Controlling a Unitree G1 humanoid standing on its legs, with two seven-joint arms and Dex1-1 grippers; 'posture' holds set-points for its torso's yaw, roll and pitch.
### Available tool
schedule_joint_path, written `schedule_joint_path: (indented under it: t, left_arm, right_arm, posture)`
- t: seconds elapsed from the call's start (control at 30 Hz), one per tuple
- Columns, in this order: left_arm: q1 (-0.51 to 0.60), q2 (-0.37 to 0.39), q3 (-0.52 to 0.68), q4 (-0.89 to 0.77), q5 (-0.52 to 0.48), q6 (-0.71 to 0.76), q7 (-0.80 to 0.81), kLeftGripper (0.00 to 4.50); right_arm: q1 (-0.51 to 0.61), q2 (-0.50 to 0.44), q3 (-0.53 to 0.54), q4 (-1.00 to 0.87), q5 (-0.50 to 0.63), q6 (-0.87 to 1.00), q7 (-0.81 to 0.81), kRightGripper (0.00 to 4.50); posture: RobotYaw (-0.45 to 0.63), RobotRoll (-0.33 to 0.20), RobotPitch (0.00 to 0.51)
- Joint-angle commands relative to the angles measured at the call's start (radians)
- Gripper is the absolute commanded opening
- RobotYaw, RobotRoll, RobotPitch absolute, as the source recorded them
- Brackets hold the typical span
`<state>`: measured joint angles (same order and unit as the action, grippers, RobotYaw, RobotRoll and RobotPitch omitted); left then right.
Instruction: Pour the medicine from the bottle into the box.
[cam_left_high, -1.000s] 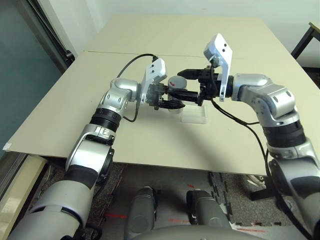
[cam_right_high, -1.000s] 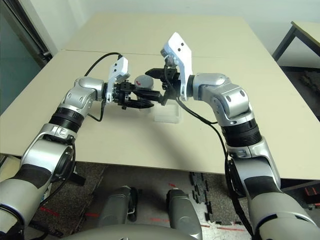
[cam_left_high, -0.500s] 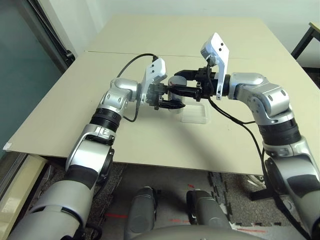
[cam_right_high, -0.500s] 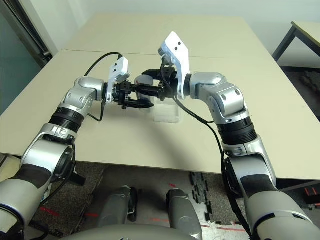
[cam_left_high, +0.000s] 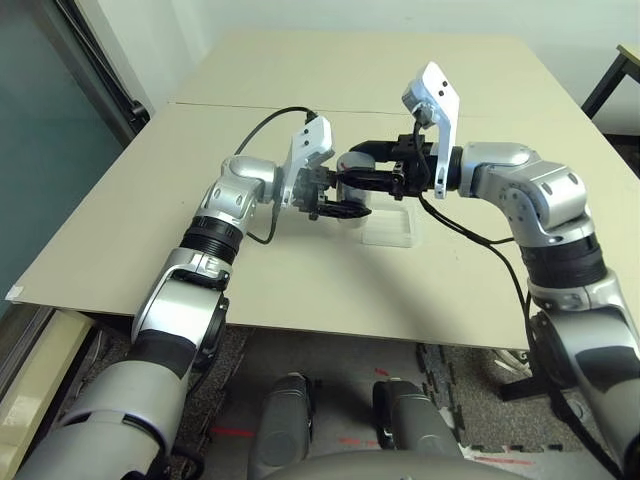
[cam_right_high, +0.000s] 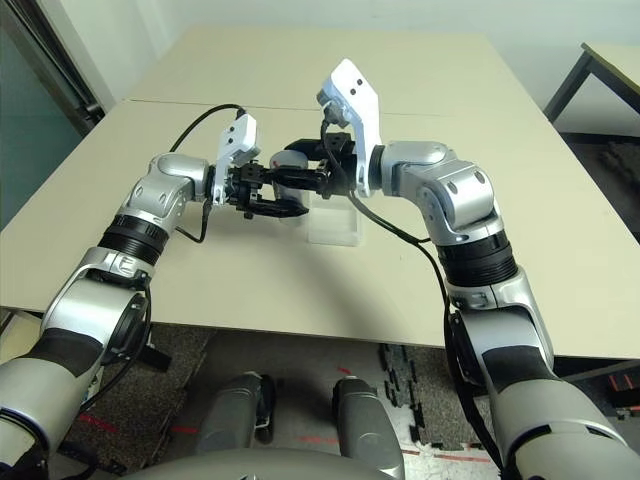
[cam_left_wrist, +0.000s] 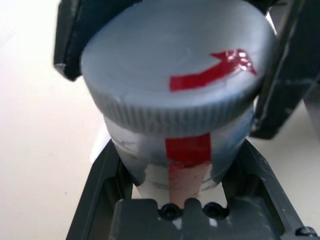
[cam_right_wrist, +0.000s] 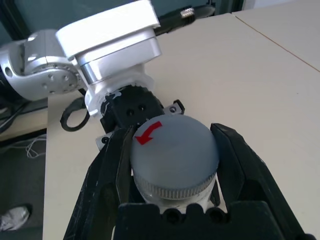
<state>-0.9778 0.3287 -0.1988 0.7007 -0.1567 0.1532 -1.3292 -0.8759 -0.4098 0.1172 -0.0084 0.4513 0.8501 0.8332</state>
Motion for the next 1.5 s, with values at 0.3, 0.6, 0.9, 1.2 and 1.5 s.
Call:
schedule_joint_path:
  t: [0.3,0.6,0.9,1.2,1.5]
  left_arm:
    - [0.023,0.004,-0.006,0.011,0.022,0.0,0.008,2.56]
    - [-0.014,0.007,0.071,0.085,0.029,-0.031,0.195,2.56]
    - [-0.113,0.028,0.261,0.319,0.022,-0.144,0.649,2.56]
    - [-0.108,0.069,0.396,0.438,0.004,-0.229,0.846,2.56]
    - [-0.043,0.065,0.419,0.477,0.017,-0.248,0.867,2.56]
  right_arm:
    - [-0.075,0.029,-0.115,0.124,-0.054,-0.063,-0.184,2.58]
    - [-0.017,0.021,-0.177,0.265,-0.174,-0.207,-0.387,2.58]
    - [0.086,0.027,-0.296,0.372,-0.243,-0.399,-0.586,2.58]
    - [0.256,0.029,-0.36,0.38,-0.263,-0.494,-0.671,2.58]
    - [0.345,0.049,-0.396,0.39,-0.253,-0.499,-0.728,2.58]
  posture:
    - [0.02,0.0,0.085]
    - [0.04,0.0,0.089]
    - [0.07,0.0,0.082]
    - [0.09,0.0,0.072]
    - [0.09,0.0,0.07]
